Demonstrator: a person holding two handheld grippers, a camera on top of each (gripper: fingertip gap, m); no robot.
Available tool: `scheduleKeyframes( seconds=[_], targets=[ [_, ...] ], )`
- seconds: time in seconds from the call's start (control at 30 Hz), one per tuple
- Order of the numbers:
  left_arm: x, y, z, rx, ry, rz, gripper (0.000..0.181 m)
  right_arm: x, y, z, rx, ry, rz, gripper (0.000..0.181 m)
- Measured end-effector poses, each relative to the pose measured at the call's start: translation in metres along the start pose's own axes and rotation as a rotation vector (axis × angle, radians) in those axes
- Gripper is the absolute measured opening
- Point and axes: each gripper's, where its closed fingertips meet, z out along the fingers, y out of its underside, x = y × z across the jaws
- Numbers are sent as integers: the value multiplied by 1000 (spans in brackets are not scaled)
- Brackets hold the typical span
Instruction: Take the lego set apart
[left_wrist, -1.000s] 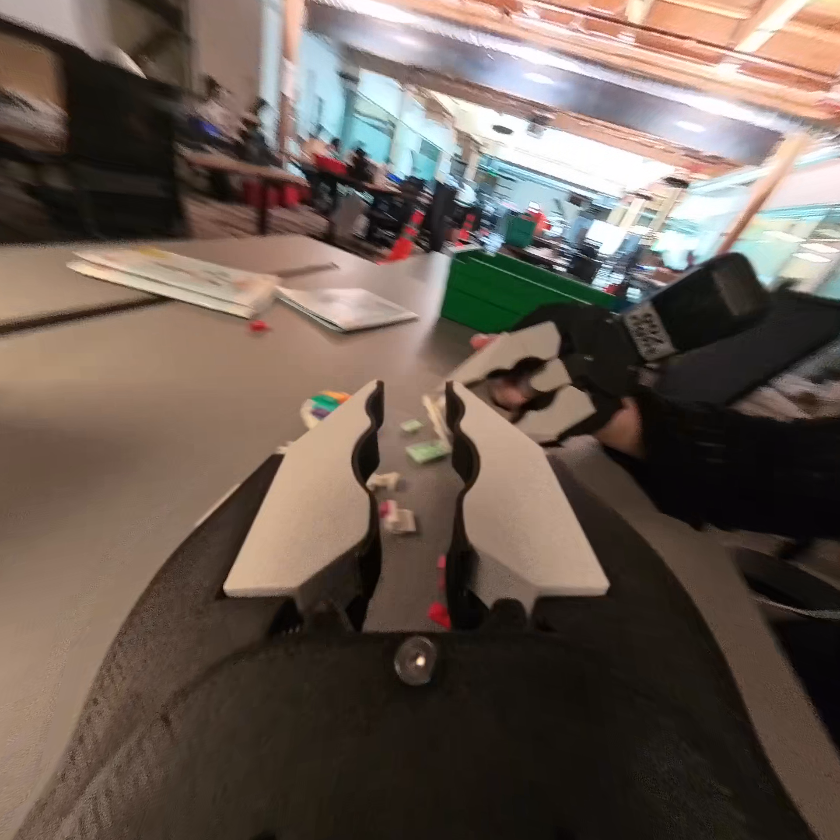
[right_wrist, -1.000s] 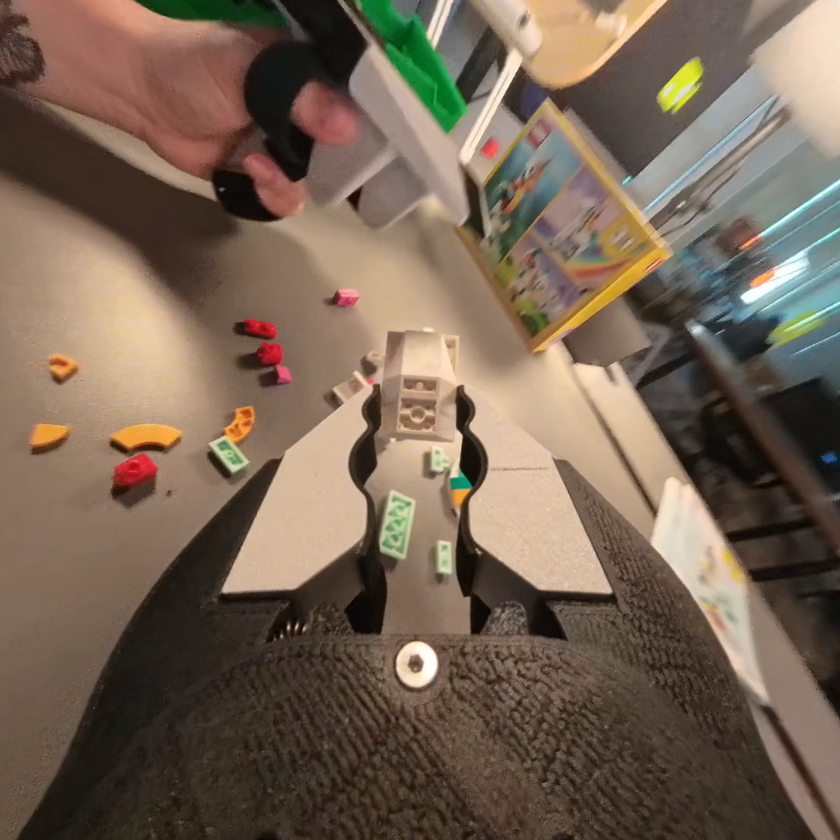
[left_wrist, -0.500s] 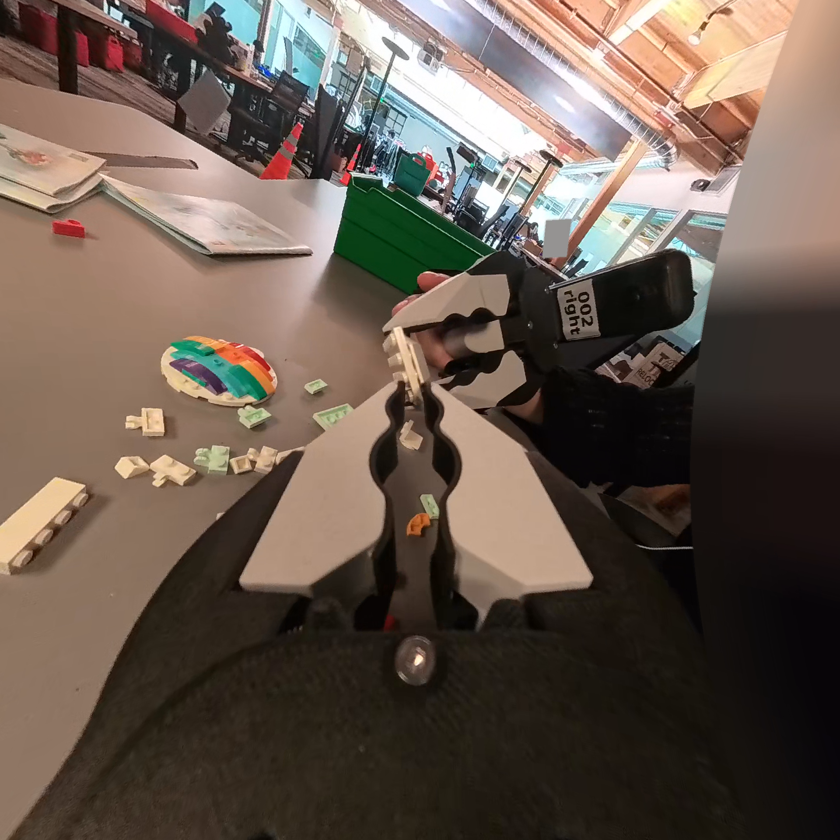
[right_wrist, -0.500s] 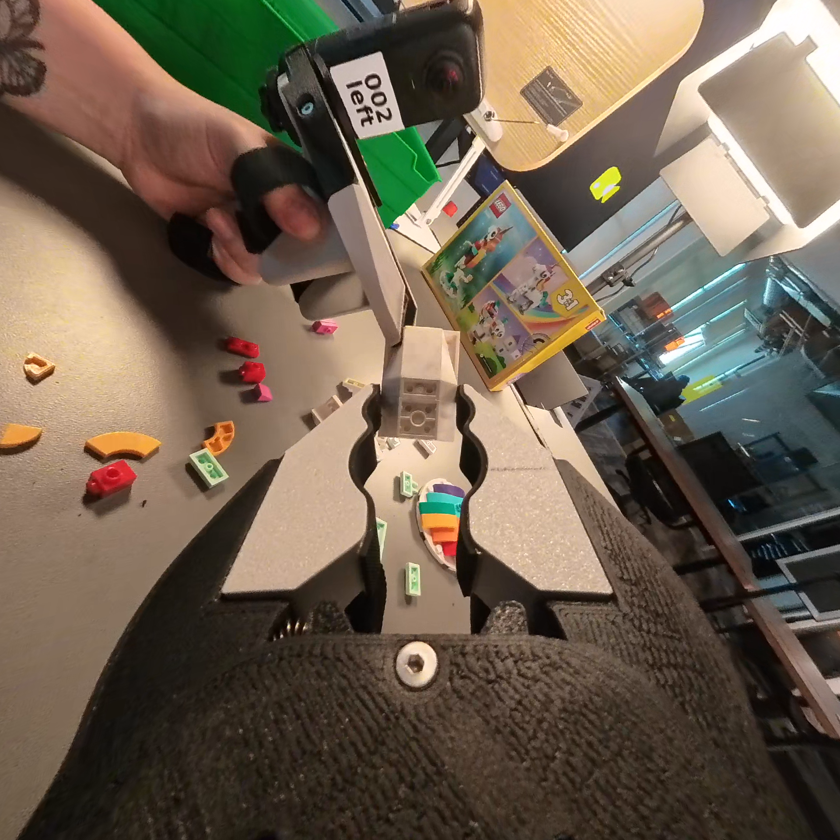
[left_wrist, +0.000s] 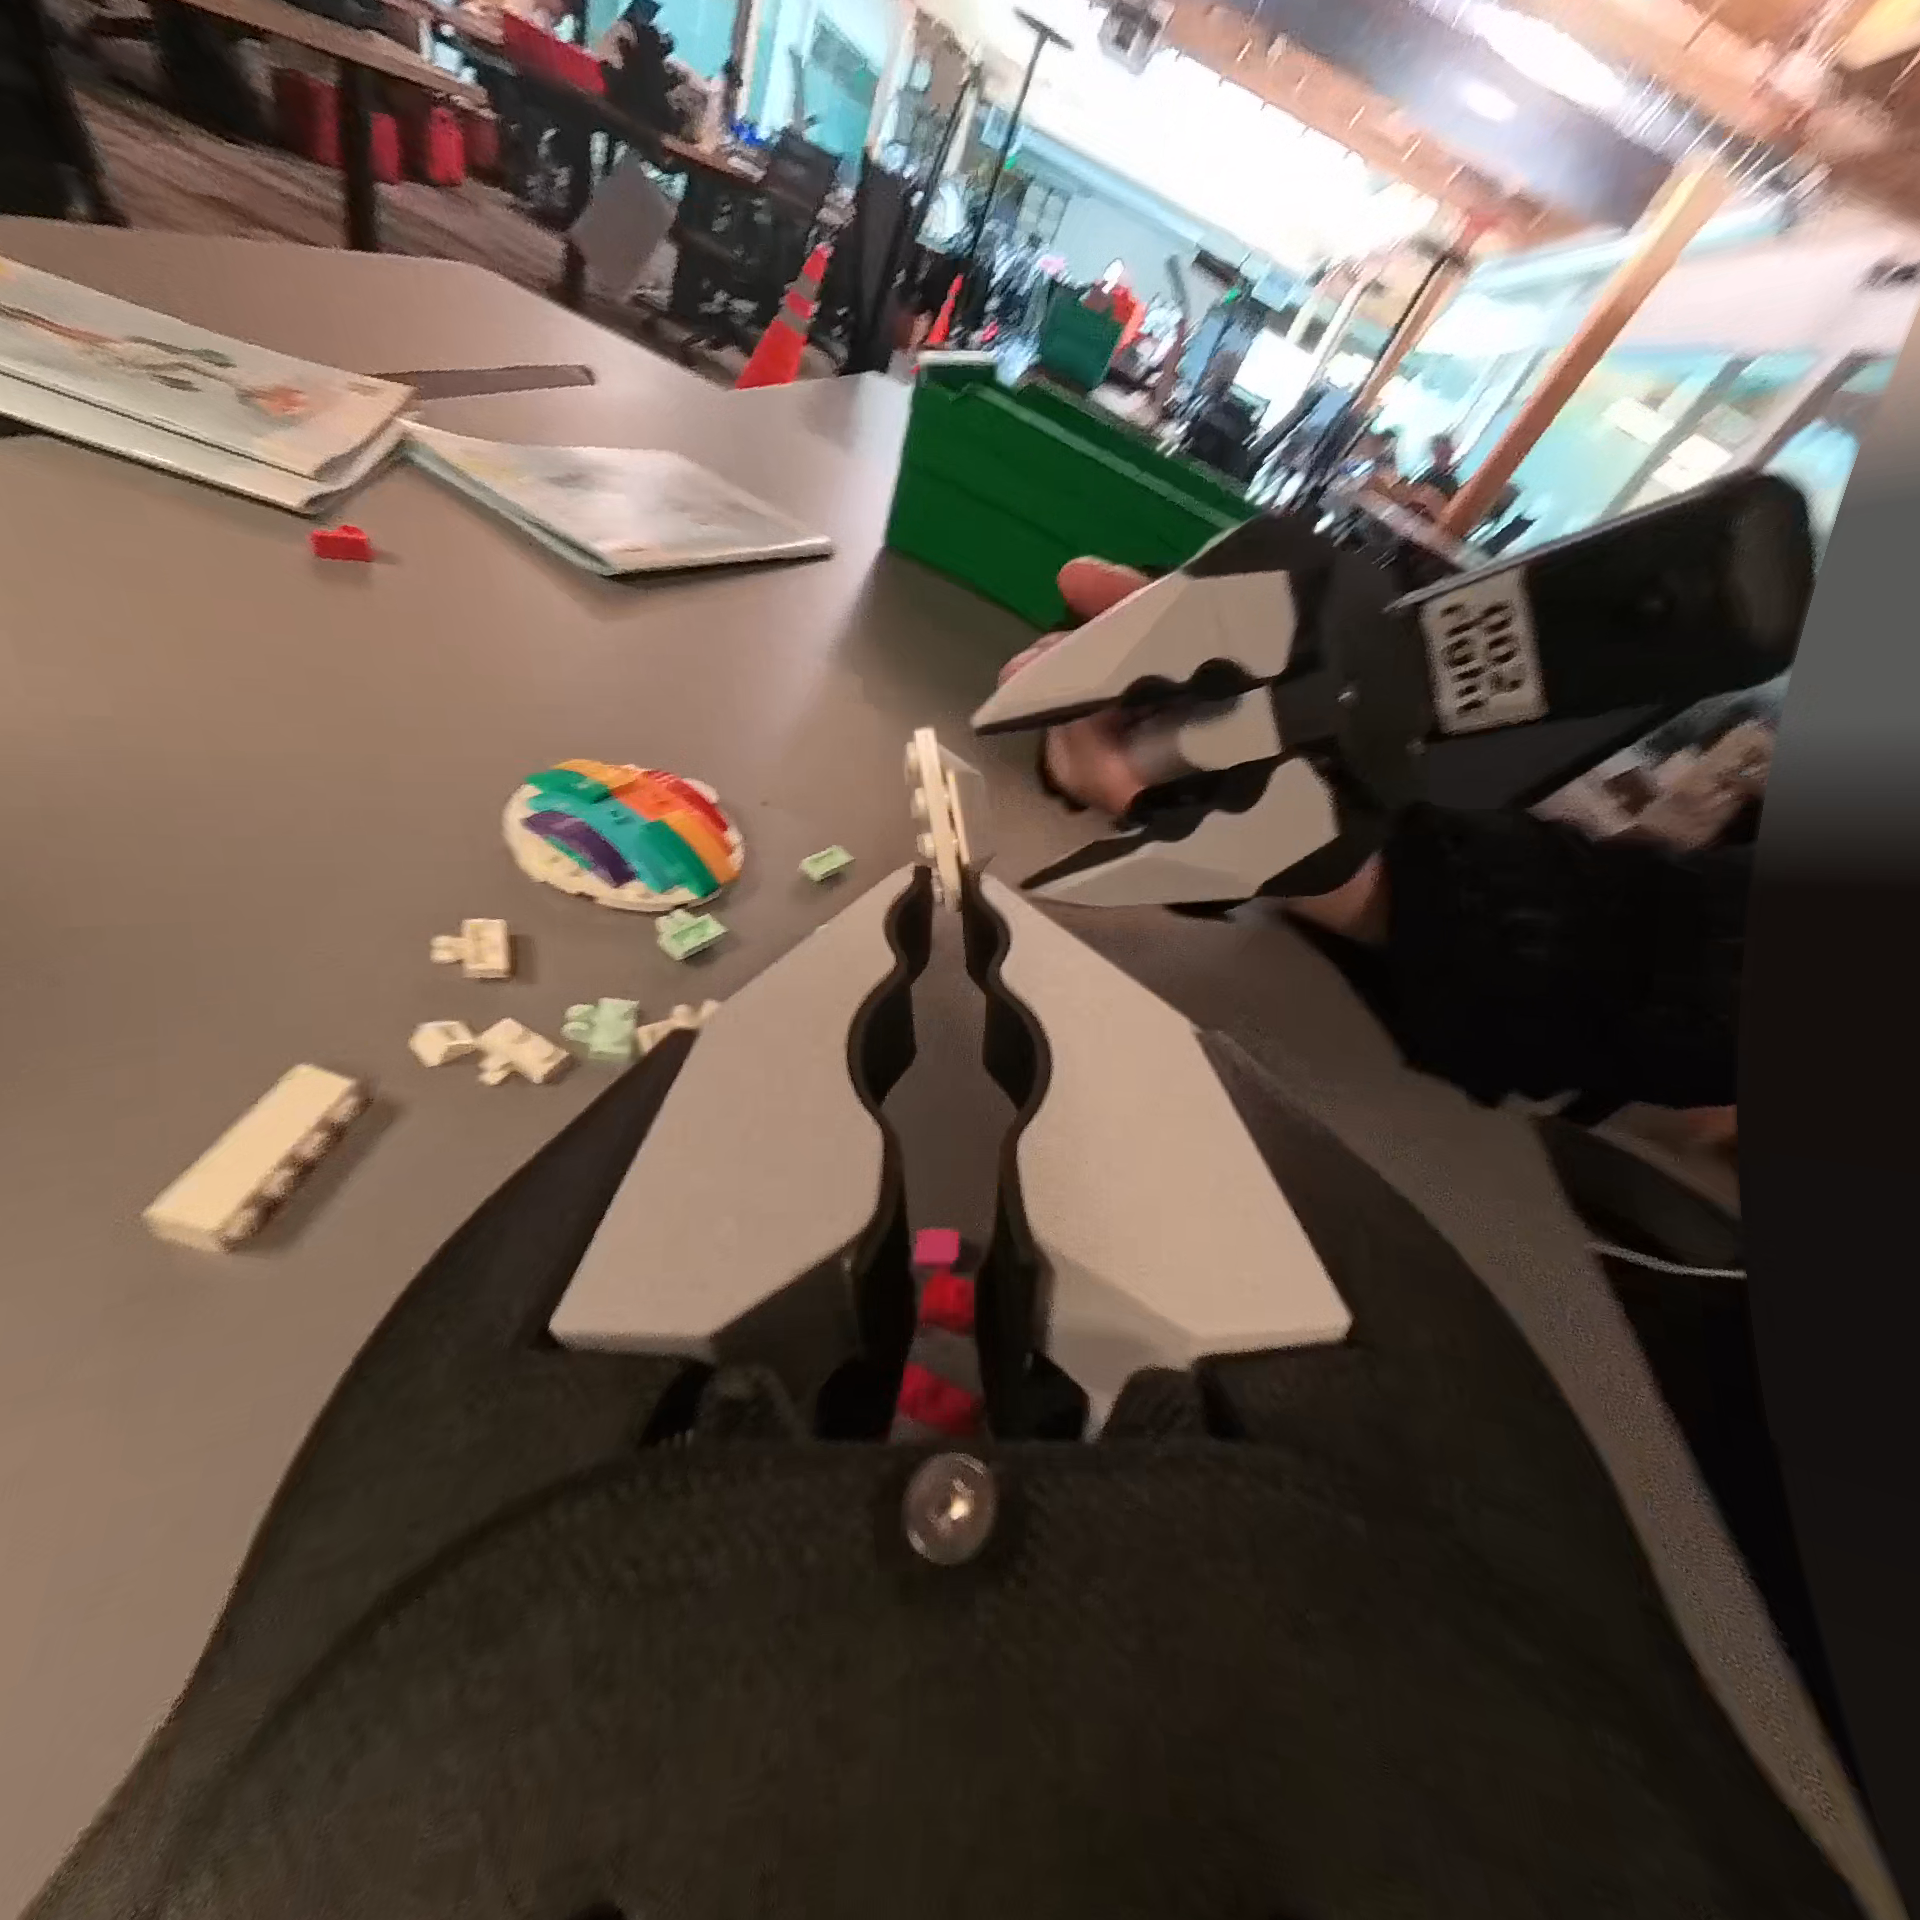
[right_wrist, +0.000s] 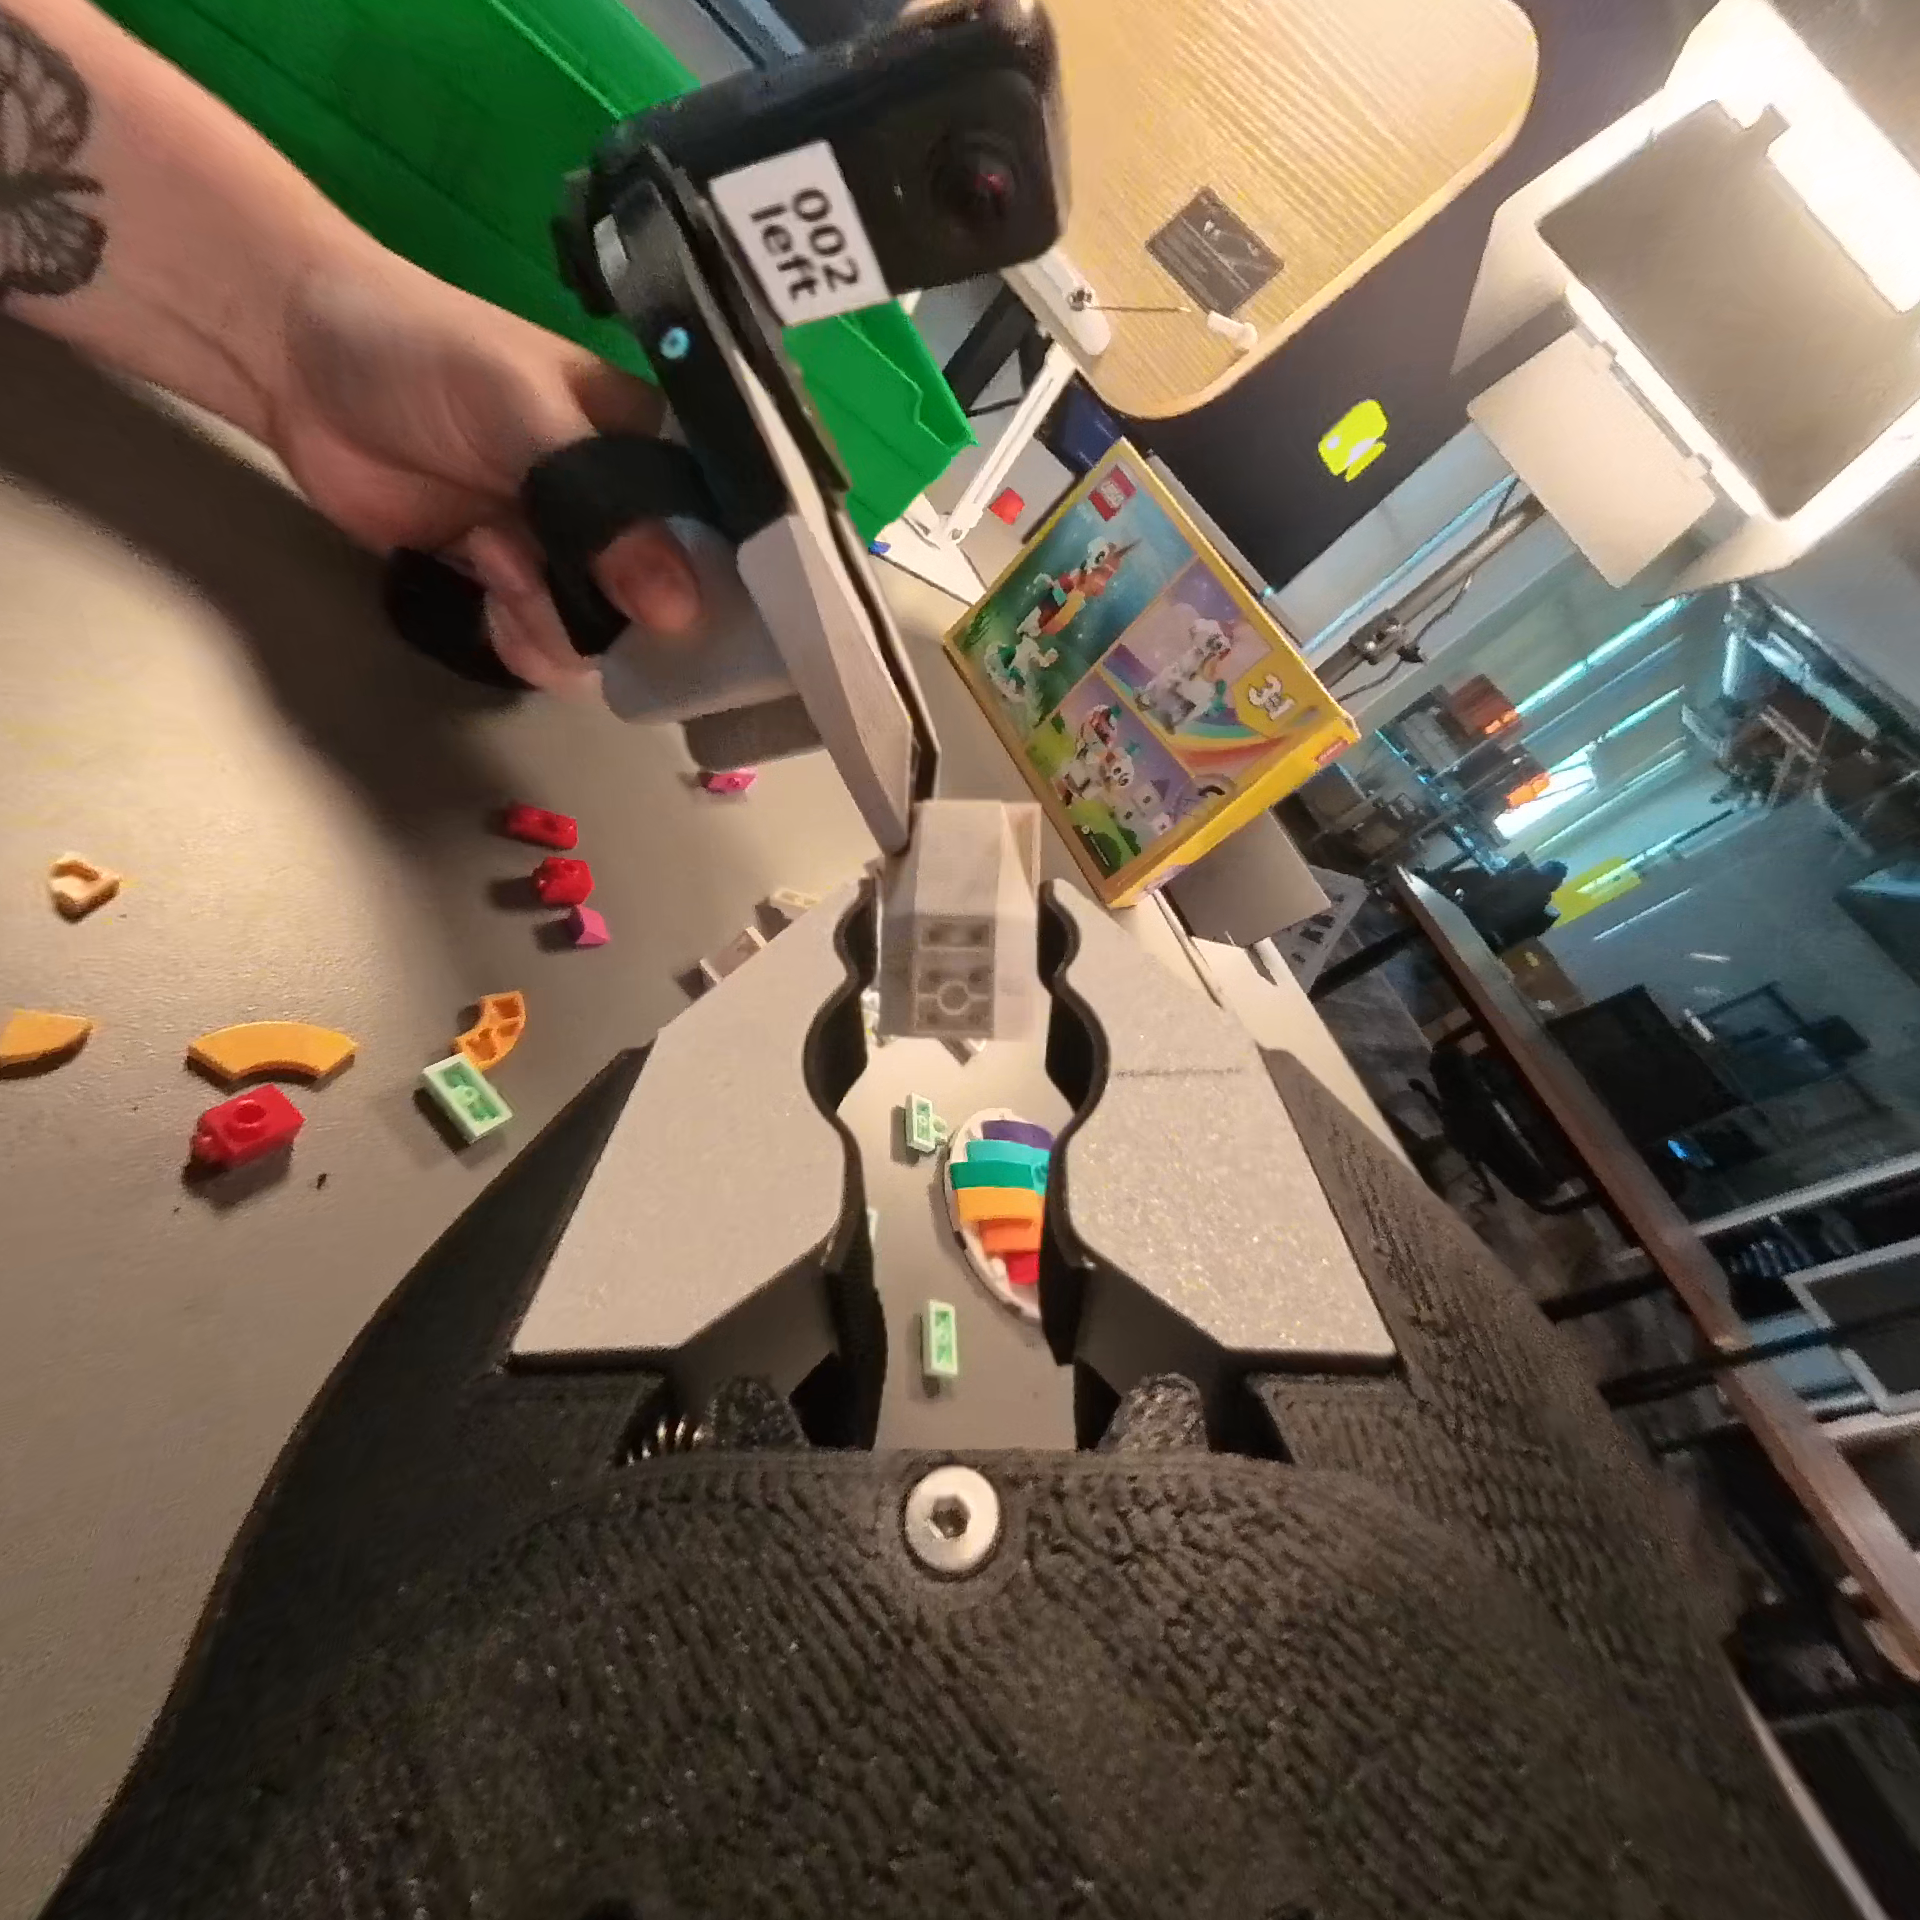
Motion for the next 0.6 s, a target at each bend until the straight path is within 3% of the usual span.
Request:
scheduleKeyframes(
  seconds=[0.27, 0.6],
  targets=[
    [-16, 30, 9, -264, -278, 438, 5, -20, 21, 9, -158, -65, -123, 28],
    [-23, 40, 9, -351, -333, 505, 4, -30, 35, 5, -229, -181, -45, 30]
  ],
)
